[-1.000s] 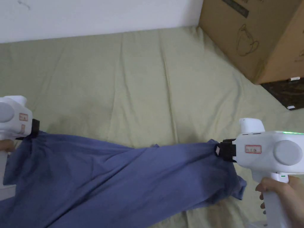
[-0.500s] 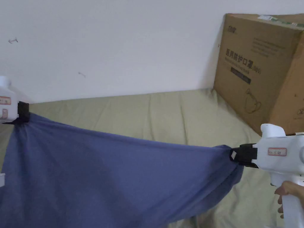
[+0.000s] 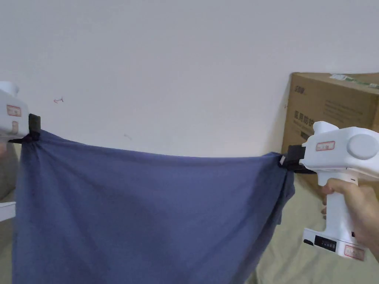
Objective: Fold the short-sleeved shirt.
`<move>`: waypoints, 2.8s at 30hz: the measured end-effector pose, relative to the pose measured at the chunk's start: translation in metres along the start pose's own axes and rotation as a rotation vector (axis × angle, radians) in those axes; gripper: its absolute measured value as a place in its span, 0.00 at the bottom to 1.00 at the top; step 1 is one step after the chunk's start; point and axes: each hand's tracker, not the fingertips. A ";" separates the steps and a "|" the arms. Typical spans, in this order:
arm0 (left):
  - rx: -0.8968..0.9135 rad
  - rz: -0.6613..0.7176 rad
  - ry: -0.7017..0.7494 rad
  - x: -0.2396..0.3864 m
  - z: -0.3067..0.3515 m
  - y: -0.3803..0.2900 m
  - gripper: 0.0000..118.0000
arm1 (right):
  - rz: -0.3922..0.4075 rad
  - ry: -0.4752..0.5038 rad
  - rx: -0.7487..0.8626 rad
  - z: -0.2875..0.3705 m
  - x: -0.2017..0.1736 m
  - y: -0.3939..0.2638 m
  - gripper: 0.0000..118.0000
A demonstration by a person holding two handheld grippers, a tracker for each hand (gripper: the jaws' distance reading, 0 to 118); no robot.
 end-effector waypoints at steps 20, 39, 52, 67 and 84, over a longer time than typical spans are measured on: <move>0.204 -0.011 0.132 0.014 -0.142 0.182 0.01 | 0.071 -0.067 0.246 -0.110 -0.087 0.256 0.05; -0.210 -0.192 0.194 0.052 -0.376 -0.069 0.01 | 0.042 -0.257 -0.227 -0.346 0.025 0.037 0.05; -0.409 -0.045 0.172 0.031 -0.345 -0.205 0.01 | 0.007 -0.309 -0.437 -0.334 0.084 -0.102 0.05; -0.536 -0.112 0.073 -0.007 -0.090 -0.350 0.01 | -0.013 -0.256 -0.471 -0.053 0.095 -0.280 0.05; -0.586 -0.078 0.051 -0.042 0.026 -0.434 0.44 | -0.041 -0.246 -0.500 0.056 0.102 -0.361 0.27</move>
